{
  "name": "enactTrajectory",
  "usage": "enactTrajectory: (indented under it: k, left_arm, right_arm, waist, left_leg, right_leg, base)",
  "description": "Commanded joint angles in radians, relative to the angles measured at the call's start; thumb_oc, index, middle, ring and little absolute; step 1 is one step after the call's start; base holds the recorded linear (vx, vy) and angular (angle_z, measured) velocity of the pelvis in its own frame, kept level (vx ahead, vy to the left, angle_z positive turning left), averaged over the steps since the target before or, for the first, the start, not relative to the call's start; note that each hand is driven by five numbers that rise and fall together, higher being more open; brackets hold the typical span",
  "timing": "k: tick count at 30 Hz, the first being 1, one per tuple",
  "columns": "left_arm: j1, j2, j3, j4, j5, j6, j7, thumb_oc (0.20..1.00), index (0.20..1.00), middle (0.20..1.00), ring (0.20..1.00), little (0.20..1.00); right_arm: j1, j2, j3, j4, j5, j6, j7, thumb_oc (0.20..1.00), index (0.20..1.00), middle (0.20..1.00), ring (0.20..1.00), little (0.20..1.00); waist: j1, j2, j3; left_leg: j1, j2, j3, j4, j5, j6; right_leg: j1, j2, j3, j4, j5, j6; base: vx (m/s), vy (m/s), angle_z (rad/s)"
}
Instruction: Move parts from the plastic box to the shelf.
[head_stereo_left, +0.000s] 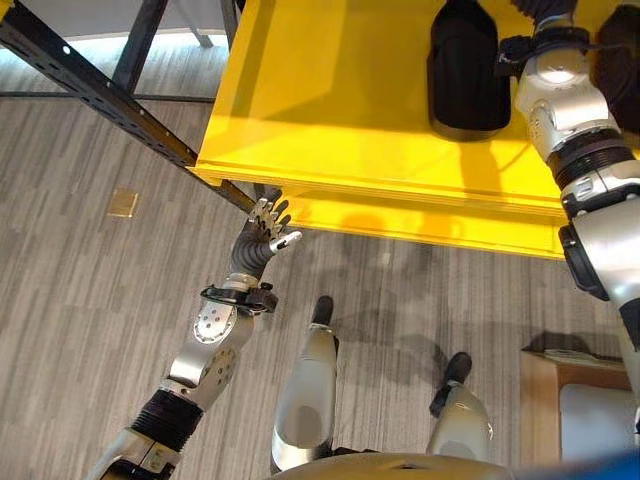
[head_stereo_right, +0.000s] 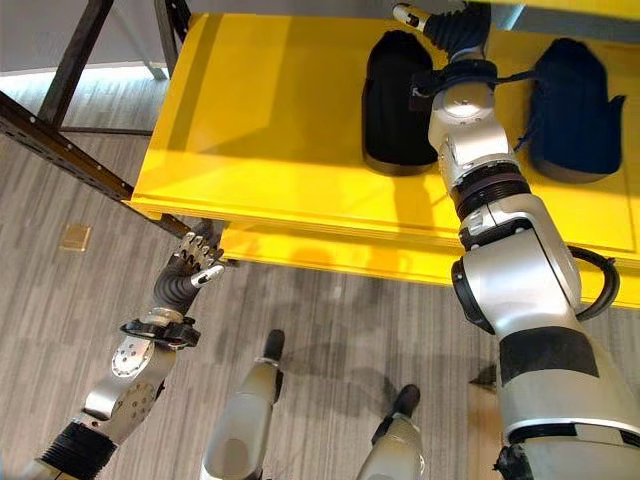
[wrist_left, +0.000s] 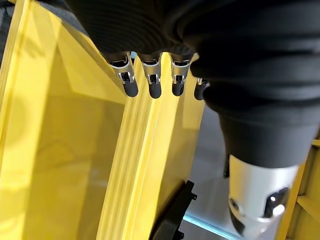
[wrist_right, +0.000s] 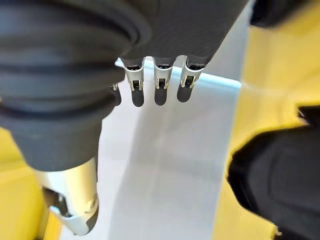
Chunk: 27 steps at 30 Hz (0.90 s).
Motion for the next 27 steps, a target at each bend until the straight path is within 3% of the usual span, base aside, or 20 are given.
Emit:
enactTrajectory:
  k: [1, 3, 7, 9, 11, 17, 22, 23, 25, 27]
  left_arm:
    - [-0.020, 0.028, 0.026, -0.039, -0.009, -0.046, -0.017, 1.000, 1.000, 1.000, 1.000, 1.000]
    - [-0.003, 0.024, 0.041, -0.041, -0.005, -0.041, -0.024, 1.000, 1.000, 1.000, 1.000, 1.000]
    - [0.007, 0.014, 0.053, -0.039, 0.008, -0.037, -0.025, 1.000, 1.000, 1.000, 1.000, 1.000]
    - [0.053, -0.025, 0.106, -0.022, 0.051, -0.028, -0.034, 1.000, 1.000, 1.000, 1.000, 1.000]
    - [0.084, -0.049, 0.131, -0.018, 0.084, -0.023, -0.047, 1.000, 1.000, 1.000, 1.000, 1.000]
    - [0.110, -0.086, 0.157, 0.000, 0.125, -0.023, -0.045, 1.000, 1.000, 1.000, 1.000, 1.000]
    - [0.140, -0.116, 0.192, 0.015, 0.164, -0.036, -0.036, 1.000, 1.000, 1.000, 1.000, 1.000]
    - [0.155, -0.127, 0.206, 0.020, 0.171, -0.042, -0.026, 1.000, 1.000, 1.000, 1.000, 1.000]
    - [0.180, -0.138, 0.219, 0.025, 0.187, -0.042, -0.025, 1.000, 1.000, 1.000, 1.000, 1.000]
    - [0.212, -0.147, 0.236, 0.015, 0.201, -0.047, -0.026, 1.000, 1.000, 1.000, 1.000, 1.000]
  right_arm:
    - [-0.007, -0.044, -0.008, -0.095, -0.085, -0.055, -0.017, 1.000, 1.000, 1.000, 1.000, 1.000]
    - [0.084, -0.056, -0.035, -0.246, -0.139, -0.060, -0.016, 1.000, 1.000, 1.000, 1.000, 1.000]
    - [0.170, -0.064, -0.070, -0.354, -0.181, -0.068, -0.017, 1.000, 1.000, 1.000, 1.000, 1.000]
    - [0.504, -0.071, -0.170, -0.670, -0.349, -0.081, 0.029, 1.000, 1.000, 1.000, 1.000, 1.000]
    - [0.743, -0.047, -0.238, -0.835, -0.463, -0.082, 0.075, 1.000, 1.000, 1.000, 1.000, 1.000]
    - [0.969, 0.010, -0.273, -0.966, -0.567, -0.094, 0.111, 1.000, 1.000, 1.000, 1.000, 1.000]
    - [1.158, 0.022, -0.297, -1.048, -0.606, -0.111, 0.160, 1.000, 1.000, 1.000, 1.000, 1.000]
    - [1.234, 0.058, -0.302, -1.068, -0.540, -0.128, 0.185, 1.000, 1.000, 1.000, 1.000, 1.000]
    - [1.303, 0.055, -0.303, -1.111, -0.581, -0.126, 0.199, 1.000, 1.000, 1.000, 1.000, 1.000]
    - [1.387, 0.082, -0.301, -1.127, -0.518, -0.139, 0.239, 1.000, 1.000, 1.000, 1.000, 1.000]
  waist:
    - [0.014, -0.008, 0.022]
    - [0.000, -0.021, 0.012]
    - [-0.014, -0.028, 0.005]
    - [-0.047, -0.053, -0.015]
    - [-0.066, -0.066, -0.040]
    - [-0.090, -0.073, -0.070]
    - [-0.132, -0.077, -0.138]
    - [-0.149, -0.080, -0.155]
    - [-0.162, -0.079, -0.180]
    - [-0.179, -0.074, -0.201]
  left_leg:
    - [0.075, 0.017, 0.012, -0.046, 0.010, 0.010]
    - [0.096, 0.027, 0.020, -0.063, 0.017, 0.006]
    - [0.111, 0.033, 0.026, -0.072, 0.017, 0.004]
    - [0.164, 0.056, 0.043, -0.086, 0.010, 0.004]
    - [0.193, 0.062, 0.056, -0.109, 0.015, 0.006]
    - [0.243, 0.070, 0.073, -0.159, 0.025, 0.009]
    - [0.322, 0.082, 0.108, -0.289, 0.070, 0.011]
    - [0.345, 0.087, 0.123, -0.326, 0.085, 0.011]
    - [0.378, 0.092, 0.140, -0.378, 0.103, 0.003]
    - [0.408, 0.101, 0.161, -0.424, 0.122, -0.004]
  right_leg:
    - [-0.026, 0.046, 0.038, 0.230, -0.074, -0.058]
    - [-0.006, 0.048, 0.034, 0.204, -0.066, -0.057]
    - [0.008, 0.049, 0.035, 0.191, -0.061, -0.054]
    - [0.045, 0.060, 0.036, 0.158, -0.050, -0.044]
    - [0.077, 0.062, 0.031, 0.117, -0.035, -0.036]
    - [0.114, 0.066, 0.036, 0.063, -0.011, -0.024]
    - [0.161, 0.075, 0.045, -0.045, 0.040, -0.007]
    - [0.174, 0.081, 0.054, -0.080, 0.059, -0.003]
    - [0.195, 0.088, 0.055, -0.125, 0.078, 0.003]
    - [0.210, 0.093, 0.060, -0.166, 0.092, 0.008]
  base:
    - [-0.01, 0.002, -0.06]
    - [-0.01, 0.002, -0.10]
    - [0.00, -0.002, -0.12]
    - [0.07, -0.016, -0.01]
    - [0.08, -0.016, -0.39]
    - [0.06, 0.008, -0.19]
    - [0.09, 0.030, -0.05]
    - [0.07, 0.021, -0.10]
    - [0.10, 0.023, -0.22]
    - [0.09, 0.022, -0.21]
